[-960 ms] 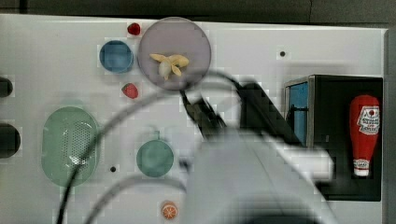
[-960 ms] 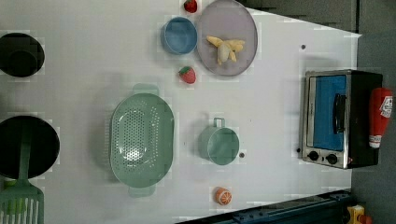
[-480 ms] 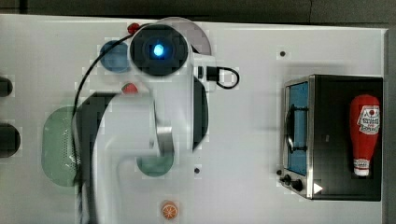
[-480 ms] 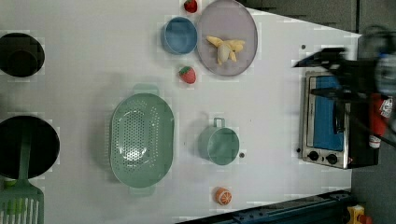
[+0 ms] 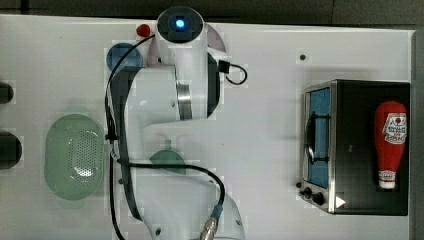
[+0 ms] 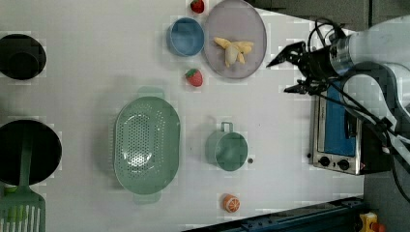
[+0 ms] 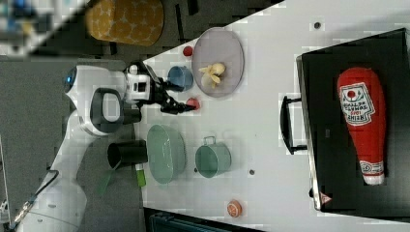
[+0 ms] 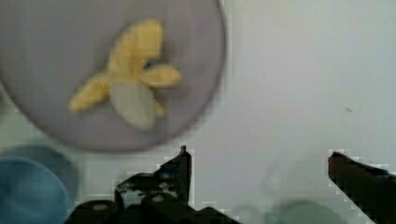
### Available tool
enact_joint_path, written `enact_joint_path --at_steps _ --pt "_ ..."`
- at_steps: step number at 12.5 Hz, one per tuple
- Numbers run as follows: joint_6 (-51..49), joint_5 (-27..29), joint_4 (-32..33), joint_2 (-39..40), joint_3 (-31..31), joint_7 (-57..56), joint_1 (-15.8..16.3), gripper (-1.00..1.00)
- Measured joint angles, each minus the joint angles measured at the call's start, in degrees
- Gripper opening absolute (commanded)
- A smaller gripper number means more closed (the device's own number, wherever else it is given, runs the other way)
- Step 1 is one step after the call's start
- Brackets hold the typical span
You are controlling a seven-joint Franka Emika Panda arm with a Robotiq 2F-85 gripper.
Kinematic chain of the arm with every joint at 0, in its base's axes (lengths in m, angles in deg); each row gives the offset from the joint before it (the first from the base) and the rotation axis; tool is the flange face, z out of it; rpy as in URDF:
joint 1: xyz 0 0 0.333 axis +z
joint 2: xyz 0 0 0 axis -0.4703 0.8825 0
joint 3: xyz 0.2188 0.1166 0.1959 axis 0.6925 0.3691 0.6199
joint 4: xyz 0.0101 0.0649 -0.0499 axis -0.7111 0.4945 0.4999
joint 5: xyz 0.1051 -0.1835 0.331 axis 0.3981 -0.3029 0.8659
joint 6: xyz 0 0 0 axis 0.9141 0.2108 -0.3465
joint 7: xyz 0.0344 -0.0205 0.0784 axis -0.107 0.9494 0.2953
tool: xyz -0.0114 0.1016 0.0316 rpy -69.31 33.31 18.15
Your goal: Pick banana from plate and place on table.
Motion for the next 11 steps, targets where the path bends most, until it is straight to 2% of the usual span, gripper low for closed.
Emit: enact_joint_path --at_steps 3,4,5,6,11 --pt "0.38 -1.15 -9.74 5.43 -1.06 5.2 1.04 1.0" --pt "1.18 -2.62 -12.87 7.47 -1.42 7.46 1.36 1.0" --pt "1.36 -6.56 -14.38 8.76 -1.75 10.59 1.69 1.0" --pt "1.86 -8.25 -14.88 10.02 -1.75 13.61 1.71 1.0" --pt "9.39 -8.77 -16.0 19.72 -0.92 18.84 2.57 1.0"
